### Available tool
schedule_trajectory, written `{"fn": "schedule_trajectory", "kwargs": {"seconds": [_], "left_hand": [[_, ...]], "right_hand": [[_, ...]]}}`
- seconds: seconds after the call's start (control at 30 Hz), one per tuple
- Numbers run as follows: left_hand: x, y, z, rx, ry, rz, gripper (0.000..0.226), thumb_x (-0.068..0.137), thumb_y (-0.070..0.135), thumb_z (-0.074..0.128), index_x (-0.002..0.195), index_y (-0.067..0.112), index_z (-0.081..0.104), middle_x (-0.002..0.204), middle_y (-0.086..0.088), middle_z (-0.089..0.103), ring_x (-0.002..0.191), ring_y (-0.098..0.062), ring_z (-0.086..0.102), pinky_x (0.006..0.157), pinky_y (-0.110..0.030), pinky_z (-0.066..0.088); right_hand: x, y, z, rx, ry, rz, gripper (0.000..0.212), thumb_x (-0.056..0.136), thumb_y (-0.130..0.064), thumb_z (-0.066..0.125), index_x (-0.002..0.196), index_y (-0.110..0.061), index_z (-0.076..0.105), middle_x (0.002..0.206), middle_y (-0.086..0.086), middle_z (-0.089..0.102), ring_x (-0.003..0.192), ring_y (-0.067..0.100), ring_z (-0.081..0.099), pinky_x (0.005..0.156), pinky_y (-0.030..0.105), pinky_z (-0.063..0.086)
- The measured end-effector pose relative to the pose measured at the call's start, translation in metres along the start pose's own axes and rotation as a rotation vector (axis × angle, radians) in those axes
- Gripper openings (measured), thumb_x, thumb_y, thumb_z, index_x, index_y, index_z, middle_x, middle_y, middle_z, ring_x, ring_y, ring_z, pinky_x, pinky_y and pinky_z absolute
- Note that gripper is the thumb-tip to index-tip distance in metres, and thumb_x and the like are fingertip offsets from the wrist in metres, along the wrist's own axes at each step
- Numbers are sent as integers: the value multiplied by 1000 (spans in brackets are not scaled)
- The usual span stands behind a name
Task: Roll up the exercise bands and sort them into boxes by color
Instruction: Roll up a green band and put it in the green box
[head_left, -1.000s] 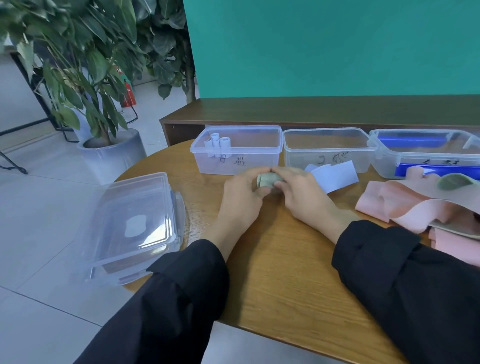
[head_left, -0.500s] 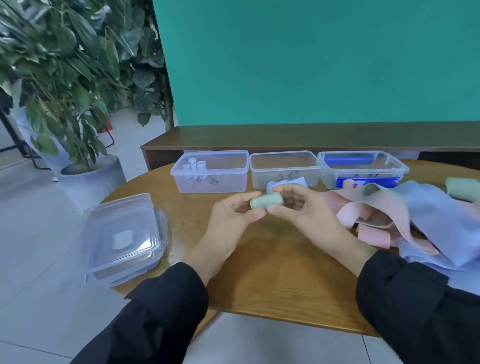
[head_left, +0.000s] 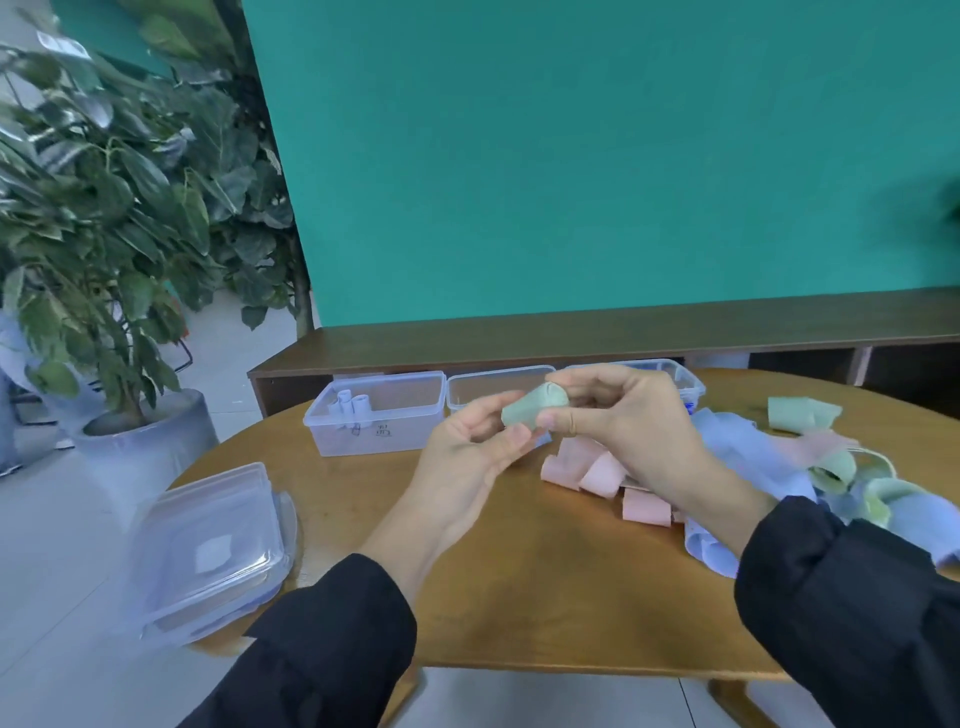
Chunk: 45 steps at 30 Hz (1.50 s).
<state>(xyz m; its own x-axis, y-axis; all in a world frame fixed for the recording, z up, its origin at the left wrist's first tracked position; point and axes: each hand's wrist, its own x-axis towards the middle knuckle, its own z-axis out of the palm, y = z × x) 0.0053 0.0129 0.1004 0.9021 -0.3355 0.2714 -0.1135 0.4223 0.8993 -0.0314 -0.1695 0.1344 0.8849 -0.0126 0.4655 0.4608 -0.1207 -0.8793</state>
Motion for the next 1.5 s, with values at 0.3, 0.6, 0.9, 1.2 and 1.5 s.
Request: {"fn": "schedule_trajectory", "kwargs": {"seconds": [0.3, 0.6, 0.9, 1.2, 1.5], "left_hand": [[55, 7, 43, 792, 25, 149, 31, 83, 21, 83, 112, 25, 73, 110, 15, 74, 110, -4, 66, 92, -30, 57], [95, 7, 66, 744, -171, 120, 69, 78, 10, 86, 127, 49, 57, 106, 8, 78, 103, -4, 71, 100, -36, 55], [130, -15, 64, 382, -14, 16, 47, 82, 11, 82, 123, 30, 71, 96, -3, 79, 89, -14, 74, 82, -30, 59], [150, -38, 70, -259, 212, -165, 37, 88, -1, 73, 122, 5, 59, 110, -25, 73, 96, -36, 75, 77, -37, 63], [169, -63, 37, -30, 144, -190, 42, 90, 16, 76, 129, 10, 61, 112, -15, 75, 100, -27, 75, 93, -39, 58]], "right_hand": [[27, -4, -57, -189, 62, -14, 31, 70, -13, 91, 96, -14, 74, 85, 0, 78, 76, 14, 72, 73, 27, 59], [75, -5, -97, -362, -106, 70, 18, 71, -13, 90, 83, -18, 79, 79, -2, 78, 73, 12, 73, 75, 26, 56], [98, 32, -99, -175, -31, 149, 37, 83, -37, 79, 113, -18, 70, 96, 2, 78, 90, 17, 75, 87, 31, 57], [94, 67, -84, -493, 169, -73, 33, 80, -35, 82, 112, -28, 74, 90, -17, 71, 84, 4, 67, 81, 24, 56], [131, 92, -99, -462, 68, 14, 15, 84, -32, 81, 98, -34, 75, 85, -10, 76, 78, 8, 67, 76, 26, 54]]}}
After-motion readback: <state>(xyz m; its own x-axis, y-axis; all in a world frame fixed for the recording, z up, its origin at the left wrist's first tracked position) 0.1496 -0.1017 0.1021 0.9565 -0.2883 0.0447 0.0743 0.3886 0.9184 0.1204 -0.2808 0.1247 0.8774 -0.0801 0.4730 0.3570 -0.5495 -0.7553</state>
